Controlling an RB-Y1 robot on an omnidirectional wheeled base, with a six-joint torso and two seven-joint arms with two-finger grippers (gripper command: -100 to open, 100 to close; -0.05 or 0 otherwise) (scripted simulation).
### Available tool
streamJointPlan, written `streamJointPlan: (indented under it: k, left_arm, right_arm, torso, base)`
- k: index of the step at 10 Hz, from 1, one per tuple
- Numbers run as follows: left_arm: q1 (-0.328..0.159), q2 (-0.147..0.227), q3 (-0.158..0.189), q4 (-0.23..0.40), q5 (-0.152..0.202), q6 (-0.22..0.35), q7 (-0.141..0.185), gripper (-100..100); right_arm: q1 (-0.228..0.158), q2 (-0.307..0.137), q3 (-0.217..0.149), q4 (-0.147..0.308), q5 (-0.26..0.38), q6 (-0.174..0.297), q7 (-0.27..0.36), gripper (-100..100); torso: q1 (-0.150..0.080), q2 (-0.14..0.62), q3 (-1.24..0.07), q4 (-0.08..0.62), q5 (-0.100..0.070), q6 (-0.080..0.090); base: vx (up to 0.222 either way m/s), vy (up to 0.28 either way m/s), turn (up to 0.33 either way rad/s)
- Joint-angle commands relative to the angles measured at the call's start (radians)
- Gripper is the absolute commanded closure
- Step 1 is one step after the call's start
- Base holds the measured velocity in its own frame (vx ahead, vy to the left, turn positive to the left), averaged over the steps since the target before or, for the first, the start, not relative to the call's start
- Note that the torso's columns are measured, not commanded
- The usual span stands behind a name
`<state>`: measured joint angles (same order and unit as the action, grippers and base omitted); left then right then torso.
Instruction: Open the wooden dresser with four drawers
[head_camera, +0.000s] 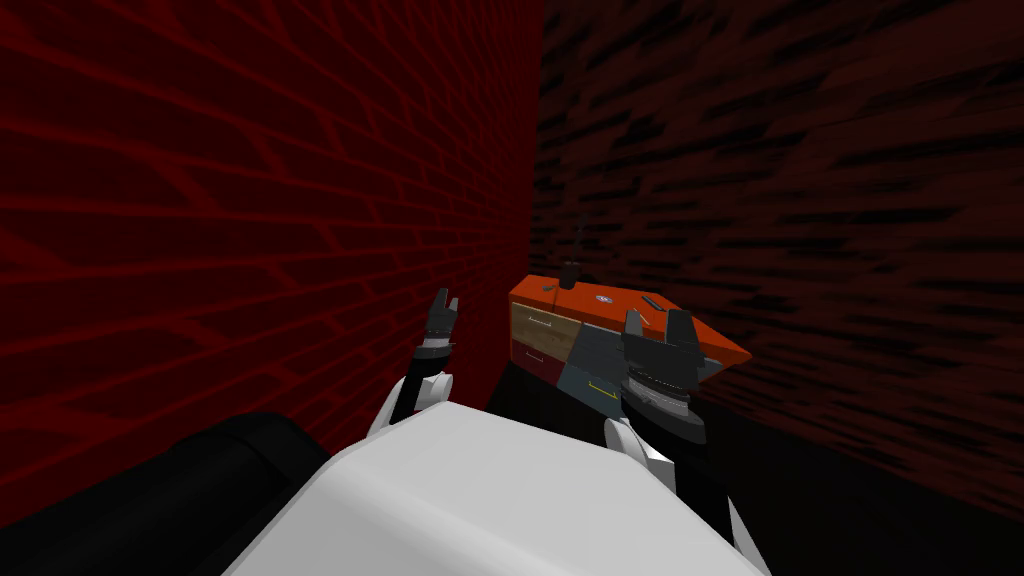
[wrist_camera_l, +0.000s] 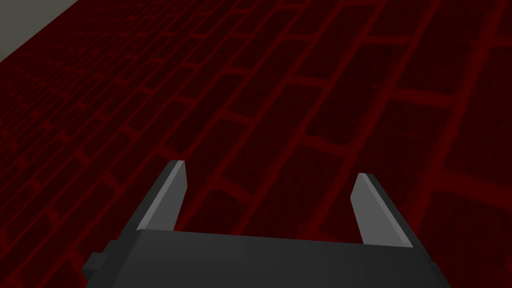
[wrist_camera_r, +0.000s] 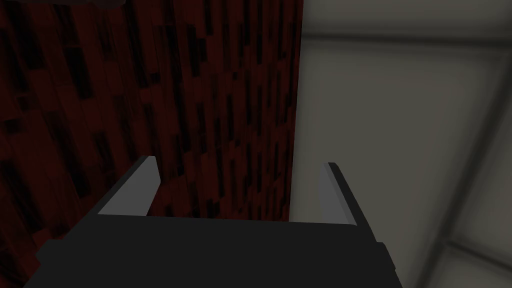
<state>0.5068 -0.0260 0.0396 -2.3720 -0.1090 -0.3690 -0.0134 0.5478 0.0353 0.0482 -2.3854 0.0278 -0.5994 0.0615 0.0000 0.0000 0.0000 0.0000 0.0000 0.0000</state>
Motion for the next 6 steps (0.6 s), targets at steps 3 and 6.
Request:
streamJointPlan:
  k: [3,6]
  left_arm:
    - [0.000,0.000,0.000,0.000,0.000,0.000,0.000,0]
    - [0.000,0.000,0.000,0.000,0.000,0.000,0.000,0]
  right_arm:
    - [0.000,0.000,0.000,0.000,0.000,0.000,0.000,0]
    - [0.000,0.000,0.000,0.000,0.000,0.000,0.000,0]
  torso:
    - [0.000,0.175,-0.351,0.176,0.000,0.000]
    - [0.000,0.396,-0.792,0.396,0.000,0.000]
  base:
    - [0.000,0.000,0.000]
    - [0.000,0.000,0.000]
